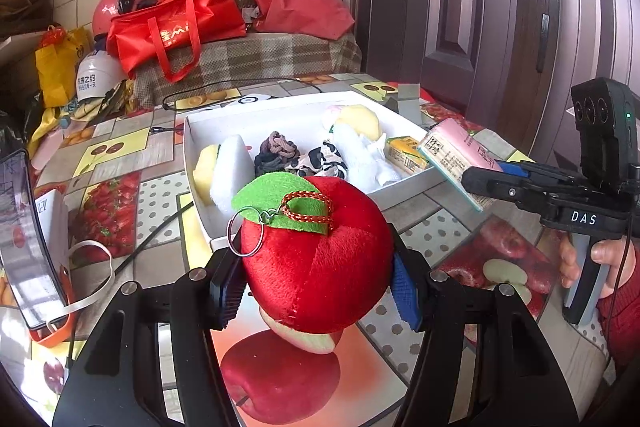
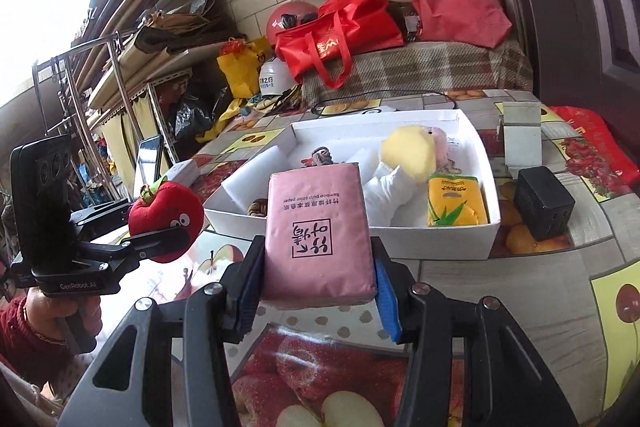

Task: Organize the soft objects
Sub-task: 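Carry the apple plush over the box with the left tool while the right tool carries the pink pack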

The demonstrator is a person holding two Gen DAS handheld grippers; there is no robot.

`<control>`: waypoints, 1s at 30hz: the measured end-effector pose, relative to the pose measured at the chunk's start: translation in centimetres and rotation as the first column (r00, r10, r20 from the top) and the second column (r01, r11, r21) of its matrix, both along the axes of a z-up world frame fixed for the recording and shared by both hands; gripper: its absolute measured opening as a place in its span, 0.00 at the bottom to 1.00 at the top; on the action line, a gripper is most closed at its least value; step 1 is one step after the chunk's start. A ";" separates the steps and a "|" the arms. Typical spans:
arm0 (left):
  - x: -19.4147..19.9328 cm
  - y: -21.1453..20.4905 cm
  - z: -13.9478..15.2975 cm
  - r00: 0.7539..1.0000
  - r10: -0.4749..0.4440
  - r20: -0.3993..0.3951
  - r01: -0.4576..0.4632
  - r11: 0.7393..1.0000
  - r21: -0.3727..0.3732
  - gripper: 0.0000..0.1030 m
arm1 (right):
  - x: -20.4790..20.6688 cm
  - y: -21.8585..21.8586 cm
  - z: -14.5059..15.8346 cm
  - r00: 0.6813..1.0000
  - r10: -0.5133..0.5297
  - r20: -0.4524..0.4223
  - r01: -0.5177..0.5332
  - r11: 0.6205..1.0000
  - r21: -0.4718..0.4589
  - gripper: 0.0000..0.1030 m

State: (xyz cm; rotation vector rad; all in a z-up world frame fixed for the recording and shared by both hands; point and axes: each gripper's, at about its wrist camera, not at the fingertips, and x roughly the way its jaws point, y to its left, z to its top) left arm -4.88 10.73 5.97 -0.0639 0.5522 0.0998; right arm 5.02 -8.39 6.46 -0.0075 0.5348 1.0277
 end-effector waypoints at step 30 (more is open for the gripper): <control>9.1 5.2 5.2 0.961 0.232 0.149 -0.221 0.971 -0.087 0.60 | 5.4 1.6 4.4 0.955 -0.296 0.001 0.292 0.945 0.144 0.48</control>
